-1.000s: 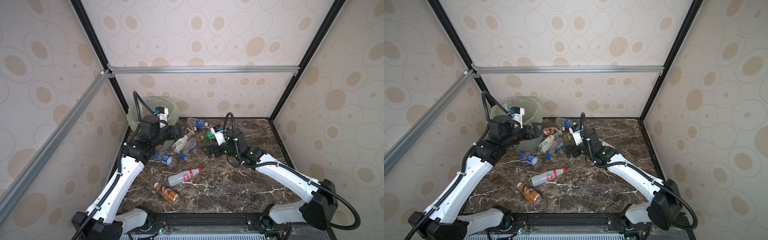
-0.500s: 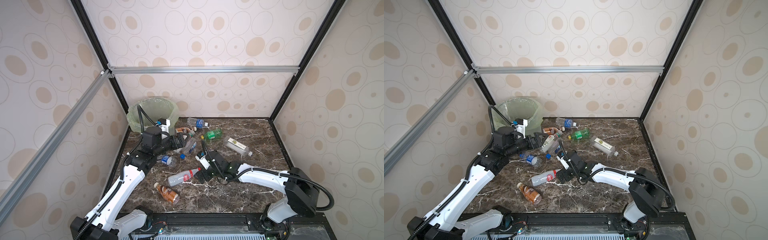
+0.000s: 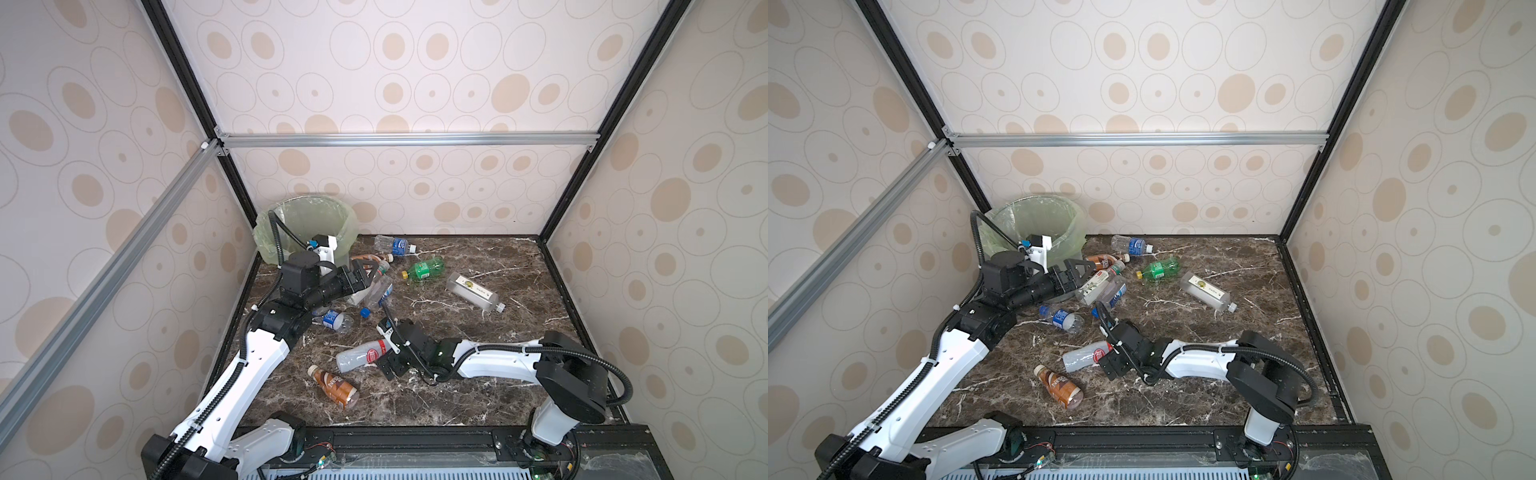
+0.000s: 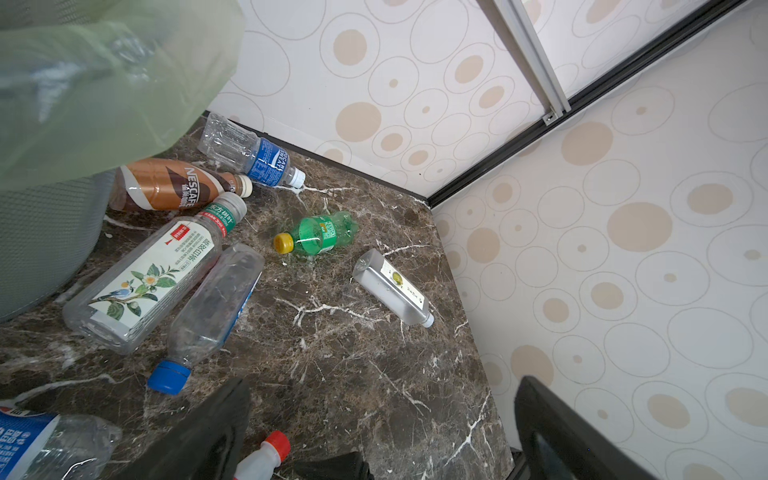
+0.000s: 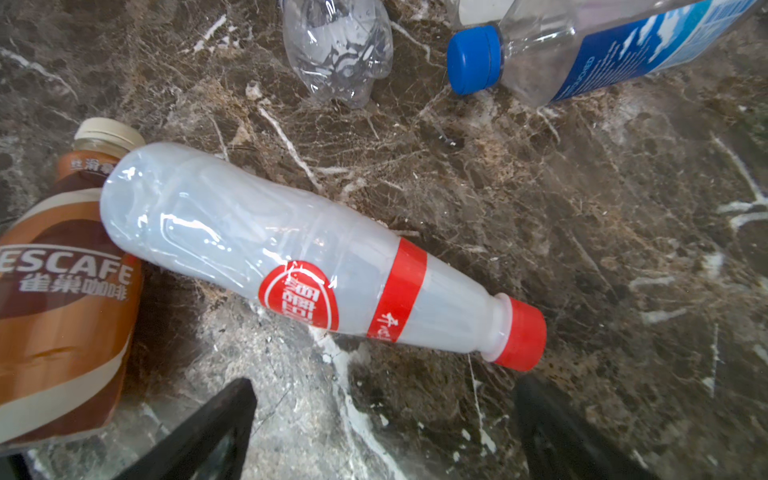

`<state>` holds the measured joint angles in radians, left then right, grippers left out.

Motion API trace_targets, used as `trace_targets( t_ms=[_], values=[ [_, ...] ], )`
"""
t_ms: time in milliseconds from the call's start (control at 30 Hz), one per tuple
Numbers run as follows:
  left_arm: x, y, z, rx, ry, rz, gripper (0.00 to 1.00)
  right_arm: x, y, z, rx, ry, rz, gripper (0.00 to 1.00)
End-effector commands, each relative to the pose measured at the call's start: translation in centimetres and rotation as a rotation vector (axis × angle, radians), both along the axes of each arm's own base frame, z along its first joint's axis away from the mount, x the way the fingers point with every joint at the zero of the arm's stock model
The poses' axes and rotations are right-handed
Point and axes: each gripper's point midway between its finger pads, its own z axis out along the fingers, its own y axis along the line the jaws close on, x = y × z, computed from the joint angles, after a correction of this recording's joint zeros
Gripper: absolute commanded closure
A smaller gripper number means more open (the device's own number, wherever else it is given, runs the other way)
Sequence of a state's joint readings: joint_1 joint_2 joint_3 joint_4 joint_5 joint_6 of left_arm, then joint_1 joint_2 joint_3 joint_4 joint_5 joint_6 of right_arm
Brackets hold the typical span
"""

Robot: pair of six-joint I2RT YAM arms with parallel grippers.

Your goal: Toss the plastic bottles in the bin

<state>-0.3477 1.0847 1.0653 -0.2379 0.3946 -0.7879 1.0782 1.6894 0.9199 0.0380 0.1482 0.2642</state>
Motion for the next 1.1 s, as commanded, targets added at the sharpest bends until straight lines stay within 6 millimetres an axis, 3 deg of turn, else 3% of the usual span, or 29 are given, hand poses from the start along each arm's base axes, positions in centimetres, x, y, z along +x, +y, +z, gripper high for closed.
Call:
trace_targets(
  t_ms=[0,200,667,1067],
  values=[
    [0.4,0.1,1.0,-0.047,-0.018,0.007,0.01,1.0,0.6,0.3,0.002,-0.053,-0.045,0.0],
    [0.7,0.5,0.9,-0.052,-0.015,0.018,0.01,1.5,1.6,-0.4,-0.008,-0.051,-0.043,0.0],
    [0.8,1.5,-0.6,-0.04,0.02,0.043,0.01,4.5,0.9,-1.7,-0.065,-0.077,-0.217,0.0],
    [0.2,2.0,-2.2,-0.014,0.057,0.05,0.01,8.4,-2.1,-0.9,-0.054,-0.027,-0.337,0.0]
  ],
)
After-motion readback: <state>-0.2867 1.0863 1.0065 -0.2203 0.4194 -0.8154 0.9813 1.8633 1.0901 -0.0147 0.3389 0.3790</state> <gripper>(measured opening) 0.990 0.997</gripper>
